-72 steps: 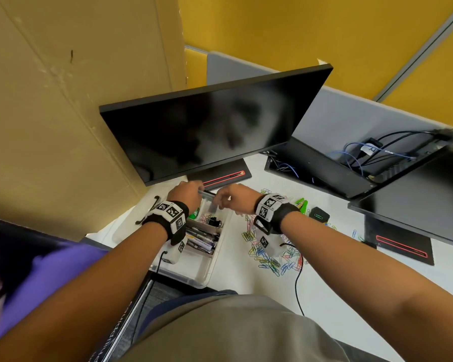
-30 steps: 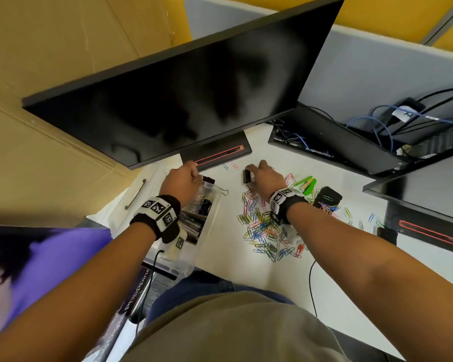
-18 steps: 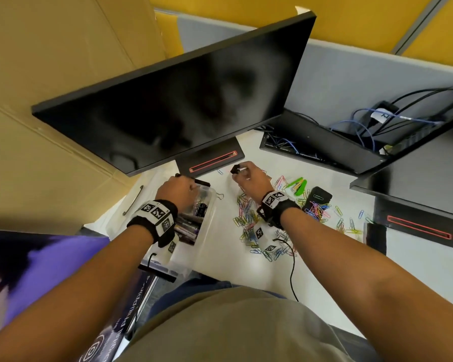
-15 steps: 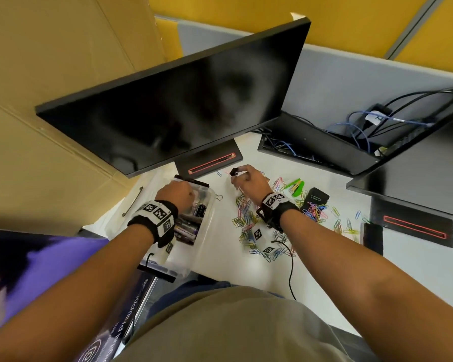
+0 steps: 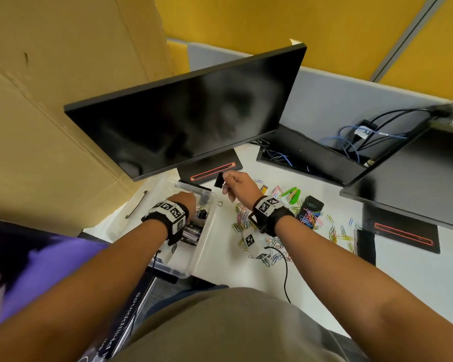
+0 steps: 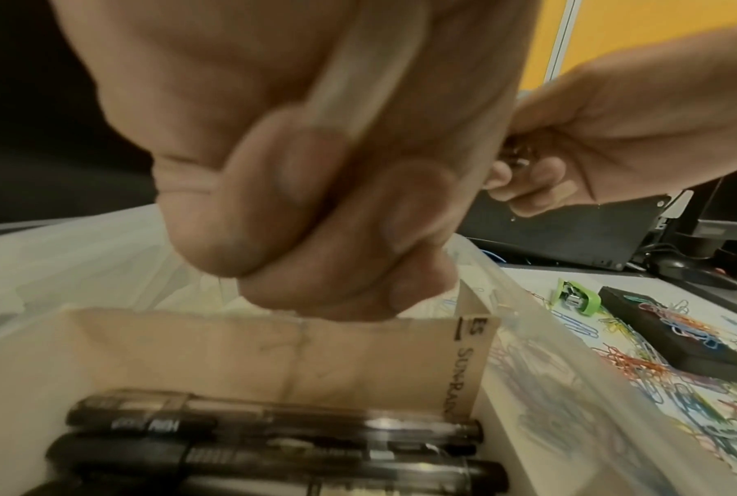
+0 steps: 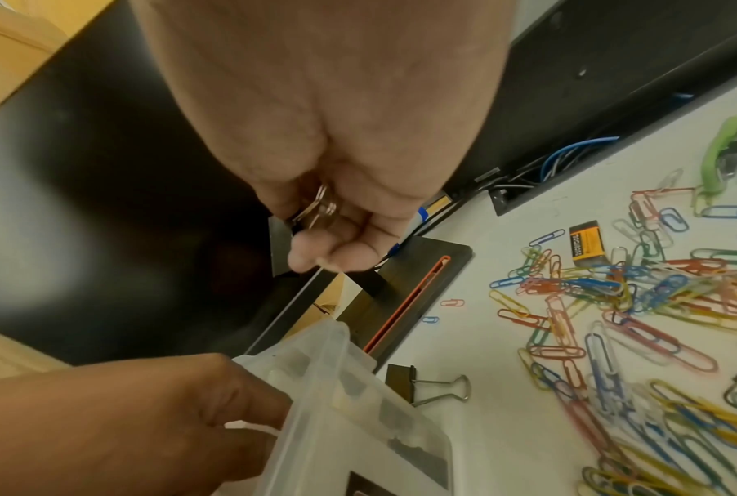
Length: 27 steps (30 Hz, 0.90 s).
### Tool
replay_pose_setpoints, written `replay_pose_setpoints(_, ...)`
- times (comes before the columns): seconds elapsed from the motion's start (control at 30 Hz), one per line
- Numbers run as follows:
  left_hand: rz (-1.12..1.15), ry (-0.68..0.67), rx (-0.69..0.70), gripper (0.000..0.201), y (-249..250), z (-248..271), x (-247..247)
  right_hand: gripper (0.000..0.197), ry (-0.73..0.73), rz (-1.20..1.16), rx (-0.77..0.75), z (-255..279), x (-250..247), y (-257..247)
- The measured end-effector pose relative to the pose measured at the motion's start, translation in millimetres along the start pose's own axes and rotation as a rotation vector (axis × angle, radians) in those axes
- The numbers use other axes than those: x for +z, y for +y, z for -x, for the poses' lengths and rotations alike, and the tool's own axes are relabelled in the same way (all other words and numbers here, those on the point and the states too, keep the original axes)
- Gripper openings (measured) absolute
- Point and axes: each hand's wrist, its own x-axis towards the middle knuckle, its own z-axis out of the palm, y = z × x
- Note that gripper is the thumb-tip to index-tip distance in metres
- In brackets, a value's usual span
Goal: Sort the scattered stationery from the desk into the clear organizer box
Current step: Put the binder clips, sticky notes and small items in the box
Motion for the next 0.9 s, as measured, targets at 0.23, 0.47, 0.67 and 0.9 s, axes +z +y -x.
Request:
replay_pose_setpoints(0.23, -0.098, -0.159, 0.010, 0.050, 6.9, -77.9, 25.2, 0.022, 0.047, 0.101, -0.044, 14.2, 6.5, -11.3)
replay_pose_setpoints(0.47, 0.011, -0.135, 0.066, 0.026, 4.1, -1.5, -16.2, 0.020, -0.011, 0.167, -0.033, 29.6, 4.4, -23.4)
replay_pose_setpoints(0.67, 0.196, -0.165, 0.037, 0.039, -14.1, -3.8, -9.2, 0.004, 0.046, 0.450, -0.129, 21.4, 22.0, -38.0)
replay_pose_setpoints(0.9, 0.353, -0.240, 0.116, 0.028, -37.9, 13.8, -15.2, 0.011, -0.059, 0.804, -0.218, 2.8, 56.5, -47.2)
